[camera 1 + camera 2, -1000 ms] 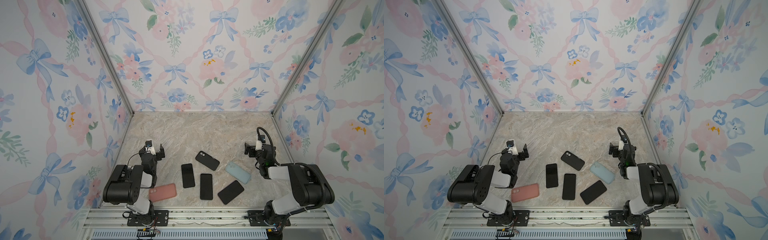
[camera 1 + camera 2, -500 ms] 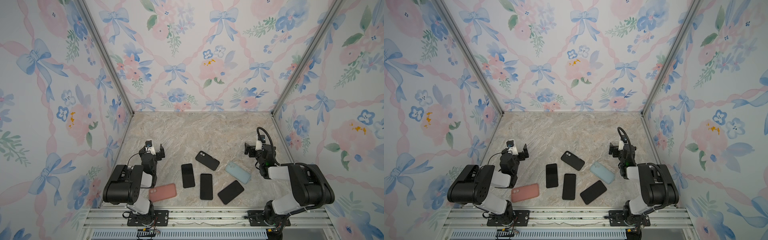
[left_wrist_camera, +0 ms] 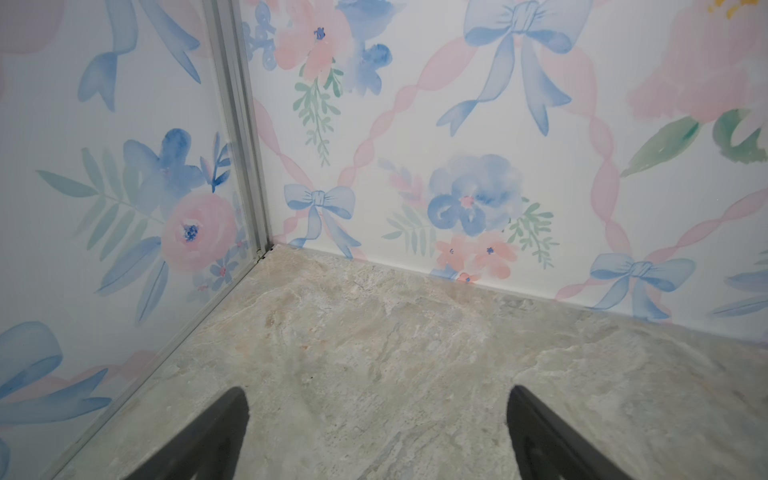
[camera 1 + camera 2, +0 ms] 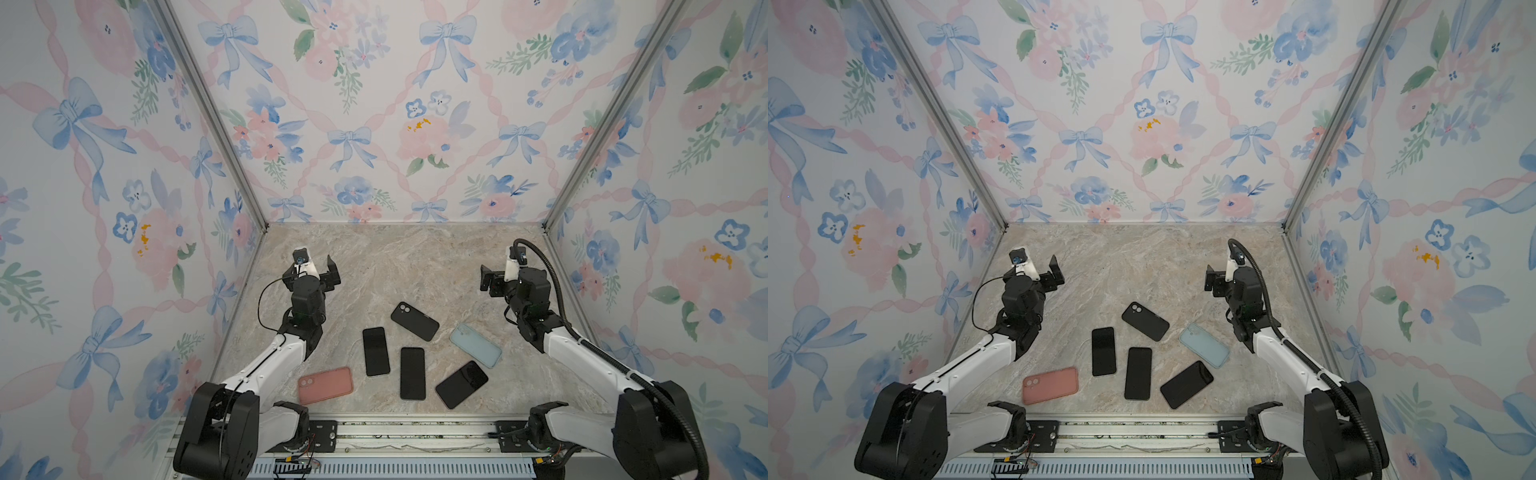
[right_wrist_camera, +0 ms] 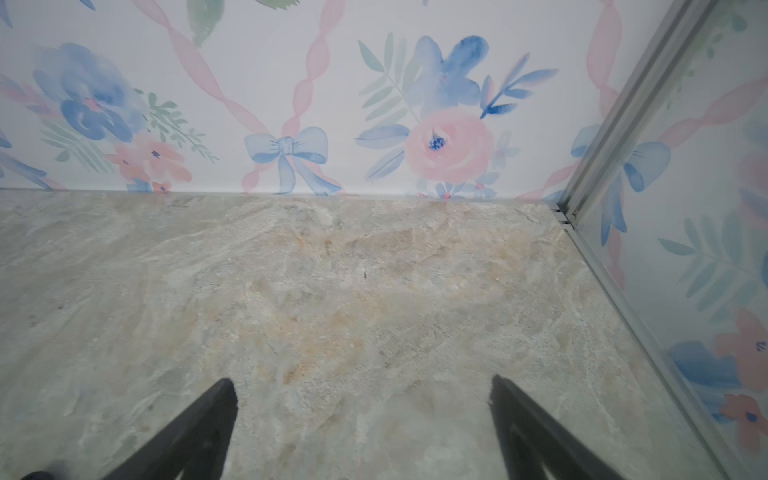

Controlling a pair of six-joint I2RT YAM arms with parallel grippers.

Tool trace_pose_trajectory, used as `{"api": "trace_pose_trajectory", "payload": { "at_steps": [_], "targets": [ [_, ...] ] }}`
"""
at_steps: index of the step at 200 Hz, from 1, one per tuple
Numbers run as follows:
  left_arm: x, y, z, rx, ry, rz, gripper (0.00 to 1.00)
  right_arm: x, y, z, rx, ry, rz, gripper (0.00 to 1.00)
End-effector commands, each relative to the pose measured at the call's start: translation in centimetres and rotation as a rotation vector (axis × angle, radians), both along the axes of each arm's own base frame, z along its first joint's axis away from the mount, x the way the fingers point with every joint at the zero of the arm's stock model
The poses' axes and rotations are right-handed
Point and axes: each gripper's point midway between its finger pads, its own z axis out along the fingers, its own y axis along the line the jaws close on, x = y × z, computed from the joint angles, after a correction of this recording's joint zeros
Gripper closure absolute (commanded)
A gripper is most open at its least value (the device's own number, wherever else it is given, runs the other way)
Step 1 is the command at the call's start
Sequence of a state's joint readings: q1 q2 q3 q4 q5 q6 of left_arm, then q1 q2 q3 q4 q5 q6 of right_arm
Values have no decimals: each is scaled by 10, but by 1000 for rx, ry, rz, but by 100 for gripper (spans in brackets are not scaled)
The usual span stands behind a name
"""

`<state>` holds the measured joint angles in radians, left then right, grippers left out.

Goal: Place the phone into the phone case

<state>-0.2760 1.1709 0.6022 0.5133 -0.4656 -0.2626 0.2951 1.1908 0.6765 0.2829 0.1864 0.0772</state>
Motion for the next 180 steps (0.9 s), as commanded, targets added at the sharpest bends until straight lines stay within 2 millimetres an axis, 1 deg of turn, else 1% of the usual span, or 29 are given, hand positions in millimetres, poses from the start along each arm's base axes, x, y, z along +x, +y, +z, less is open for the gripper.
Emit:
{"api": "trace_pose_trajectory", "payload": {
  "at_steps": [1,17,27,42,54,71,82,91,106,118,132,148,156,171,180],
  "targets": [
    [-25,-19,-72,-130,322,25,2,-40,37,-56,-73,283,106,3],
    [-29,-61,-77,-167,375,-116,2,-59,71,-61,-111,347,217,3],
    [-34,-85,-78,-165,418,-204,2,-73,93,-67,-128,398,321,3],
    [-43,-111,-80,-180,453,-297,2,-86,119,-75,-132,466,425,3],
    [-52,-125,-84,-211,478,-364,2,-92,132,-86,-143,524,468,3],
    [-65,-136,-94,-255,523,-430,2,-100,147,-103,-186,586,507,0],
    [-74,-140,-103,-272,552,-456,2,-104,151,-114,-213,614,496,0],
    [-79,-143,-108,-281,580,-472,2,-109,153,-121,-232,632,477,2],
    [-88,-146,-118,-278,635,-496,2,-120,160,-129,-242,660,484,2],
    [-95,-146,-127,-285,682,-499,2,-127,165,-132,-266,672,483,2],
    [-103,-147,-138,-292,730,-510,2,-134,168,-137,-305,682,479,2],
    [-111,-147,-149,-305,777,-509,2,-131,166,-144,-325,693,459,2],
    [-114,-147,-152,-307,790,-515,2,-129,166,-147,-330,704,459,5],
    [-118,-146,-153,-302,805,-518,3,-126,166,-150,-332,737,453,8],
    [-120,-145,-152,-301,805,-520,3,-124,160,-151,-339,753,416,9]
  ]
}}
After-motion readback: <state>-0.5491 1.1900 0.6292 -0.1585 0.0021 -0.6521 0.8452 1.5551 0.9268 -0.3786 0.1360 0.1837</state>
